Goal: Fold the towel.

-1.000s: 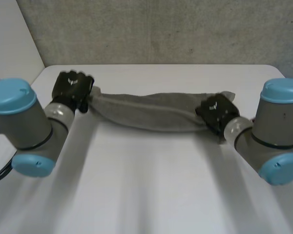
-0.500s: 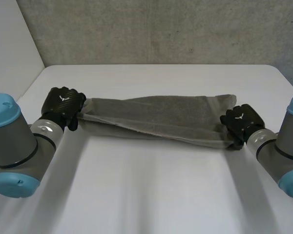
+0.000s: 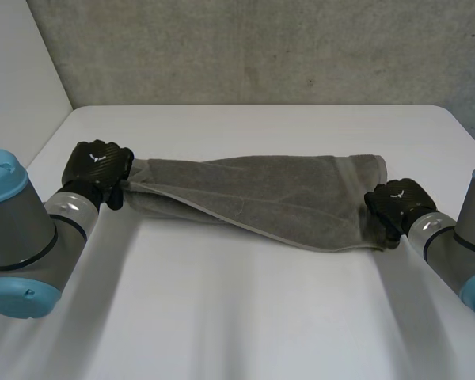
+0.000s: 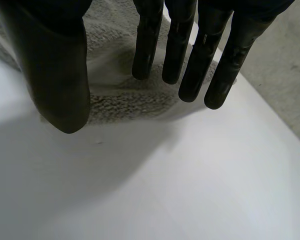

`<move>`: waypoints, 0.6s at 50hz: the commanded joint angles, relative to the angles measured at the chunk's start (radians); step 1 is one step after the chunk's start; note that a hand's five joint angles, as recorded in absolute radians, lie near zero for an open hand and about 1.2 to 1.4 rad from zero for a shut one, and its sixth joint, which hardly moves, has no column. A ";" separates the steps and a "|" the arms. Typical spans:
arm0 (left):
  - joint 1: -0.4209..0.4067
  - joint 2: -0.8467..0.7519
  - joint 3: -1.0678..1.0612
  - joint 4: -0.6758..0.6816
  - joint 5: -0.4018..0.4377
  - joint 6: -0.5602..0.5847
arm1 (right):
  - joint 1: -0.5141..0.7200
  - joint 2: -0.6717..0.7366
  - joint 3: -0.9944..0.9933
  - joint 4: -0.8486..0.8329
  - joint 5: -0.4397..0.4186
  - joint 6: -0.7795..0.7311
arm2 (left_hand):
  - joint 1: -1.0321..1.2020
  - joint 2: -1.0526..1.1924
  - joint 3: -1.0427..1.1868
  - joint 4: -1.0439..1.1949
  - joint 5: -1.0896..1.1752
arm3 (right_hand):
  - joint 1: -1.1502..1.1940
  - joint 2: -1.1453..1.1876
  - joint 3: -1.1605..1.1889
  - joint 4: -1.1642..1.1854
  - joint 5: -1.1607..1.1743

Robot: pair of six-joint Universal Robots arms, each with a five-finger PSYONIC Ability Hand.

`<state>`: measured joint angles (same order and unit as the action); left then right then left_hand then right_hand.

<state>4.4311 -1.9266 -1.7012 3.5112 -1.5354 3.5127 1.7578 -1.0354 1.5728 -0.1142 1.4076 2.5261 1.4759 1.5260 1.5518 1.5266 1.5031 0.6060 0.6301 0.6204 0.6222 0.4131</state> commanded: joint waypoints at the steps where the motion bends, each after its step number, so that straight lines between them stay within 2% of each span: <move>1: 0.002 0.000 0.000 0.000 0.000 0.002 | -0.006 -0.012 -0.002 0.106 -0.045 0.092 | -0.080 -0.130 -0.156 -0.130 -0.281 | -0.045 -0.069 -0.060 -0.062 -0.027; 16: 0.001 -0.002 -0.002 0.000 -0.002 0.000 | -0.001 0.003 -0.002 0.096 -0.065 0.115 | -0.080 -0.130 -0.156 -0.130 -0.281 | -0.040 -0.064 -0.054 -0.056 -0.021; 23: 0.002 -0.003 0.000 0.000 0.000 -0.001 | -0.008 0.034 -0.013 -0.001 -0.055 0.141 | -0.080 -0.130 -0.156 -0.130 -0.281 | 0.081 0.057 0.066 0.064 0.099; 30: 0.002 -0.008 0.000 0.000 0.000 -0.001 | -0.008 0.087 -0.050 -0.015 -0.024 0.140 | -0.080 -0.130 -0.156 -0.130 -0.281 | 0.137 0.113 0.122 0.120 0.155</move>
<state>4.4331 -1.9307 -1.7017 3.5113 -1.5356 3.5113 1.7517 -0.9922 1.5549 -0.1152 1.3547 2.6654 1.4759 1.5260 1.5518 1.5265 1.5031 0.6796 0.6512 0.6703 0.6693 0.5125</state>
